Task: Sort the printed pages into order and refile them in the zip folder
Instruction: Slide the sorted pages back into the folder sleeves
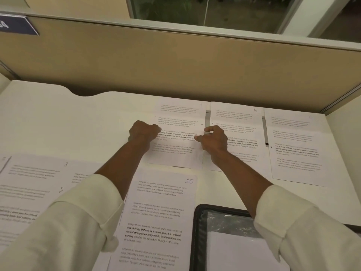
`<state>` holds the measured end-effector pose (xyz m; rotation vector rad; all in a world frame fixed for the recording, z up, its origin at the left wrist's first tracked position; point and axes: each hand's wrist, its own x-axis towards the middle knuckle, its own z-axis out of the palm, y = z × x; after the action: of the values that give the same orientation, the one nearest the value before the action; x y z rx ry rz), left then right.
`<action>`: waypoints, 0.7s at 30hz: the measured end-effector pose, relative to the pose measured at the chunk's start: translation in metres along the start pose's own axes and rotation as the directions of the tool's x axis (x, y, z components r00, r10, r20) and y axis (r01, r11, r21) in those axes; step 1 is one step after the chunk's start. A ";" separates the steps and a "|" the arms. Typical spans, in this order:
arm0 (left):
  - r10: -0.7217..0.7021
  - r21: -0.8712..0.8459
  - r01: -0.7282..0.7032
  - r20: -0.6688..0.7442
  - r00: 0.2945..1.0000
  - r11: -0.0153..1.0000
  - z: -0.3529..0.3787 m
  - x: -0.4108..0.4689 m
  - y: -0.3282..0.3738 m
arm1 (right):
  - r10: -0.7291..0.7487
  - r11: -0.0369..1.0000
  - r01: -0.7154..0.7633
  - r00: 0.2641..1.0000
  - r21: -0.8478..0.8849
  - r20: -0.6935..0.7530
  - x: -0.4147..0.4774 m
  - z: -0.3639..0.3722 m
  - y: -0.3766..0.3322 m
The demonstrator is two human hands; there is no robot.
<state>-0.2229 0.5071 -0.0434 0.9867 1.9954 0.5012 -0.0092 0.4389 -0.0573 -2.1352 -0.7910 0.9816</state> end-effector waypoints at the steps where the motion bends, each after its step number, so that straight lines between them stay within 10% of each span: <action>1: -0.011 -0.017 0.011 0.001 1.000 1.000 0.001 0.000 0.000 | 0.011 1.000 -0.011 1.000 0.012 -0.005 0.000 0.001 0.000; 11: -0.164 -0.079 0.170 0.069 0.984 0.982 0.007 0.010 -0.016 | 0.051 0.983 -0.060 0.997 0.171 0.057 0.003 -0.007 -0.002; 21: 0.025 -0.243 0.025 0.200 0.979 0.970 -0.004 -0.034 0.000 | -0.127 0.885 0.020 0.971 0.465 0.200 -0.036 -0.067 -0.007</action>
<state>-0.2145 0.4804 -0.0245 0.8477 1.7060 0.6064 0.0237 0.3963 -0.0034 -1.5920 -0.6569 1.2462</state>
